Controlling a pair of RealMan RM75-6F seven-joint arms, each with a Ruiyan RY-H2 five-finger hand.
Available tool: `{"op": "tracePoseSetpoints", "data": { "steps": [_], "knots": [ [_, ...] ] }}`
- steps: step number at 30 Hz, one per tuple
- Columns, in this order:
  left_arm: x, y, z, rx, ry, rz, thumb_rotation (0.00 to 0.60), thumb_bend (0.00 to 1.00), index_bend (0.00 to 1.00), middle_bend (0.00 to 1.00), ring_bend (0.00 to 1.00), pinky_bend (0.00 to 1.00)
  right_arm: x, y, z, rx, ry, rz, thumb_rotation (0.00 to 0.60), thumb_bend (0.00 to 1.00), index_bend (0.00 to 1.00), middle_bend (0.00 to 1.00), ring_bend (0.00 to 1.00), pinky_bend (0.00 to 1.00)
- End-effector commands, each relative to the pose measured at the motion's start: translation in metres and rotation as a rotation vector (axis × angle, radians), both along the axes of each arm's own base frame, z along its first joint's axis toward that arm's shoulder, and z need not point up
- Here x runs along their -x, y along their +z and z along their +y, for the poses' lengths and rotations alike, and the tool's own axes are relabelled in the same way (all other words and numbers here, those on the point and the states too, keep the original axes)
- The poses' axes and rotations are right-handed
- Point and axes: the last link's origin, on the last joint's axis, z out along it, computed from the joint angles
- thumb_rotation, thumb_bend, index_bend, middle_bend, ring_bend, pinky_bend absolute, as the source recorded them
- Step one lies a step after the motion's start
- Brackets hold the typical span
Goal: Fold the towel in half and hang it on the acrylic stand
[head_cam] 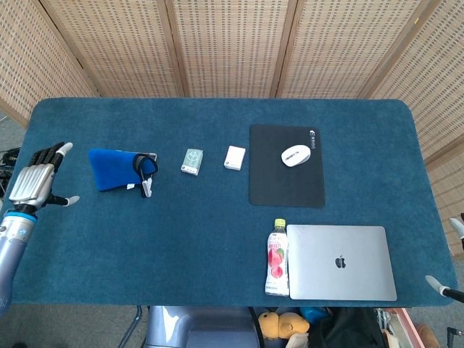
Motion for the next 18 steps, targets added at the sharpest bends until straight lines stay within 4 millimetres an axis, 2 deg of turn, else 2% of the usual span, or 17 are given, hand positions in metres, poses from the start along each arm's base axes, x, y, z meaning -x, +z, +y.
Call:
{"op": "tracePoseSetpoints", "data": {
  "steps": [1,5,8,10,13,18],
  "knots": [
    [-0.004,0.025,-0.023,-0.047,-0.037,-0.006,0.600,0.13,0.00,0.00,0.00,0.00,0.000,0.000,0.000,0.000,0.002,0.000,0.600,0.00,0.00,0.00,0.00,0.00],
    [-0.002,0.039,-0.049,-0.068,-0.044,0.030,0.600,0.13,0.00,0.00,0.00,0.00,0.000,-0.001,-0.001,0.001,0.004,-0.001,0.600,0.00,0.00,0.00,0.00,0.00],
    [0.003,0.051,-0.087,-0.117,-0.040,0.083,0.600,0.13,0.00,0.00,0.00,0.00,-0.001,-0.002,-0.001,0.009,0.014,0.001,0.600,0.00,0.00,0.00,0.00,0.00],
    [0.003,0.052,-0.099,-0.136,-0.043,0.086,0.600,0.13,0.00,0.00,0.00,0.00,-0.001,-0.003,-0.001,0.016,0.020,0.003,0.600,0.00,0.00,0.00,0.00,0.00],
    [0.004,0.049,-0.132,-0.188,-0.050,0.051,0.600,0.14,0.00,0.00,0.00,0.00,-0.003,-0.004,0.000,0.029,0.038,0.011,0.600,0.00,0.00,0.00,0.00,0.00],
    [0.006,0.040,-0.162,-0.205,-0.048,0.017,0.600,0.13,0.00,0.00,0.00,0.00,-0.004,-0.006,0.001,0.048,0.048,0.027,0.600,0.00,0.00,0.00,0.00,0.00]
  ]
}}
